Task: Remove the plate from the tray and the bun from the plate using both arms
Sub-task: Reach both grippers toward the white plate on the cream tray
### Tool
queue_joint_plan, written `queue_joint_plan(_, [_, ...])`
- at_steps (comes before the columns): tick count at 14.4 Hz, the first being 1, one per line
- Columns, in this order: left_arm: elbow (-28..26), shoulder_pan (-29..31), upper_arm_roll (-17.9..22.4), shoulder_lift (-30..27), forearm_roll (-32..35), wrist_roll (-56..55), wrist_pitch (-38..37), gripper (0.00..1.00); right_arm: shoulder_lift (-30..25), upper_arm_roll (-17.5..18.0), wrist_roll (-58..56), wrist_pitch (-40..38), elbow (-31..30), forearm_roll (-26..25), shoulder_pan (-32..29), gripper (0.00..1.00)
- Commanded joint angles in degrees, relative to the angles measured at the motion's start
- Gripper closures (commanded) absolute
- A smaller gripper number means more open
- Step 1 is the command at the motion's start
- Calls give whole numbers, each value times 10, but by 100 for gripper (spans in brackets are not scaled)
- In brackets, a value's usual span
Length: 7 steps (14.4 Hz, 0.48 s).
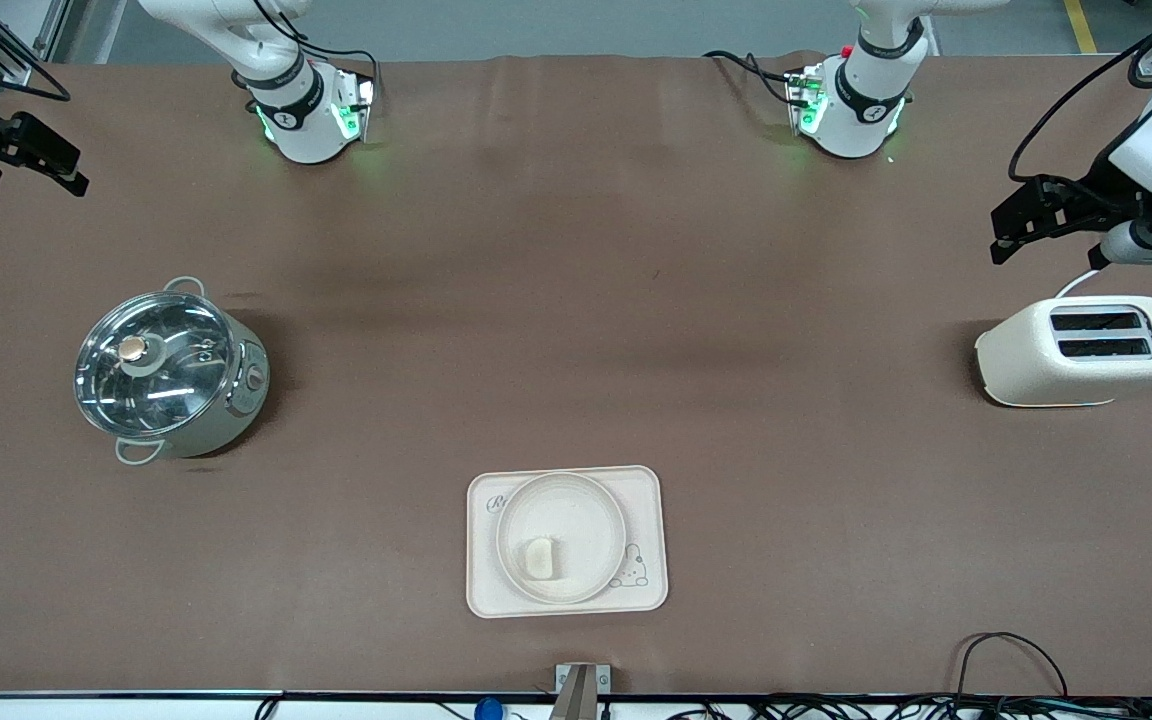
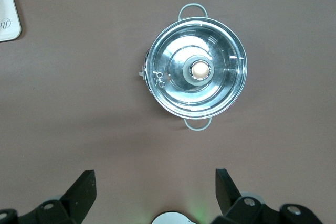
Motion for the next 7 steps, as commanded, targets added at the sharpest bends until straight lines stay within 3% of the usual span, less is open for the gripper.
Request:
queue_joint_plan(1, [16,2,-2,5,5,-10,2,0,69,9,-9,5,74,-9,-15,0])
queue_joint_plan(5, [16,5,-2,5,5,-7,2,0,75,9,-11,8,74,-3,-14,0])
queue_joint_plan(6, [16,6,-2,5,5,-7,2,0,97,11,-3,14,75,8,-9,0])
queue_joint_plan(7, [16,6,-2,5,4,-7,2,0,127,22,13,35,81,61,3,0])
